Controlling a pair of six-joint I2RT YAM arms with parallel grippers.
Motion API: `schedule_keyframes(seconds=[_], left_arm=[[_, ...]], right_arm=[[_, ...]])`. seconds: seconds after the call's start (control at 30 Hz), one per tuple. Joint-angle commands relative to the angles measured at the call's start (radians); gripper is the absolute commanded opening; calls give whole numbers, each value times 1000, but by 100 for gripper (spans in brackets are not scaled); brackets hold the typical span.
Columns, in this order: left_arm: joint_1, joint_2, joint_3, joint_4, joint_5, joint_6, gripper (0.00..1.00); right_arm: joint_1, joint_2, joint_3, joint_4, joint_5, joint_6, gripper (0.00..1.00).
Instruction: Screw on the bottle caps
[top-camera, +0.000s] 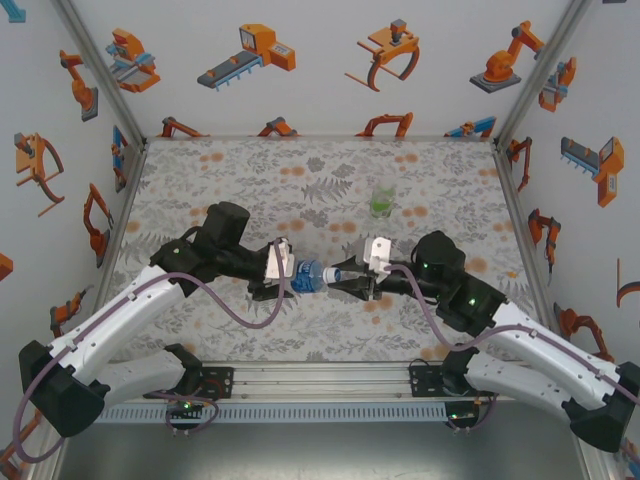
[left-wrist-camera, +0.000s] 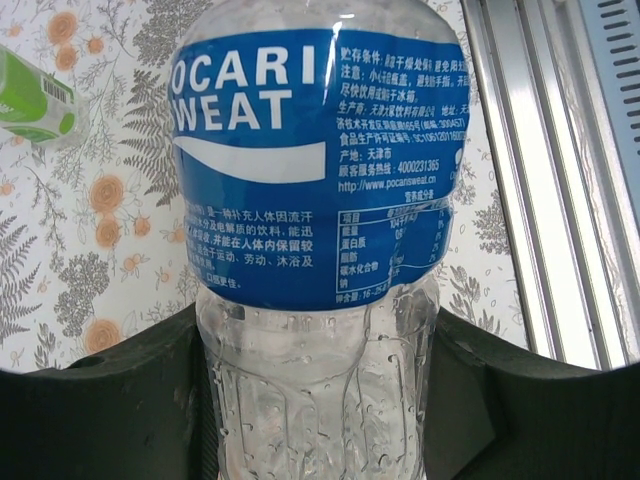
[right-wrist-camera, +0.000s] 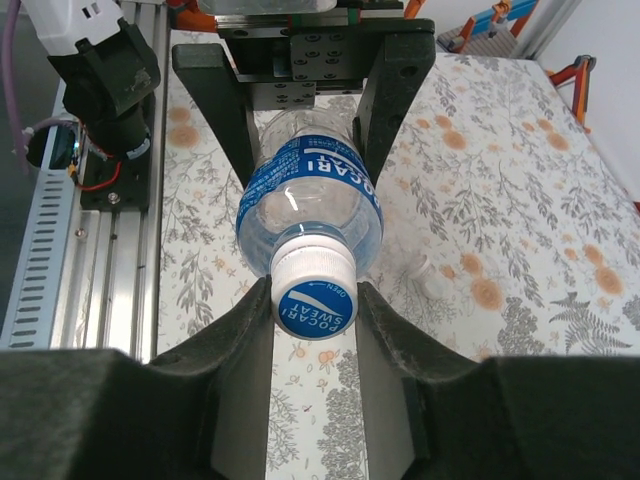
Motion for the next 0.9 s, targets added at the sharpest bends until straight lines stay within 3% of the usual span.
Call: schedule_keyframes(seconds=[0.0,0.07,0.1,0.33,0.5,0.6,0.77,0.8,0.87], left_arm=[[3,0,21,0,3,8,0],[3,4,22,1,-3,8,0],[3,5,22,2,-6,9,0],[3,8,23,6,-20,5,0],[2,9,23,8,-17,2,0],[3,7,23,8,-14,1,0],[2,7,23,8,-10,2,0],[2,5,24,7,-7,2,0],[2,6,23,8,-7,2,0]], right_arm=[[3,15,34,12,78,168,17],[3,25,26,34,160,359,1],[2,29,22,38,191,450,0],[3,87,55,-37,368,1226,0],[2,136,131,-244,419,1600,0],[3,152,162,-283,430,1631,0],[1,169,214,-298,415,1534,0],[1,166,223,-301,417,1507,6],[1,154,248,-315,425,1385,30]])
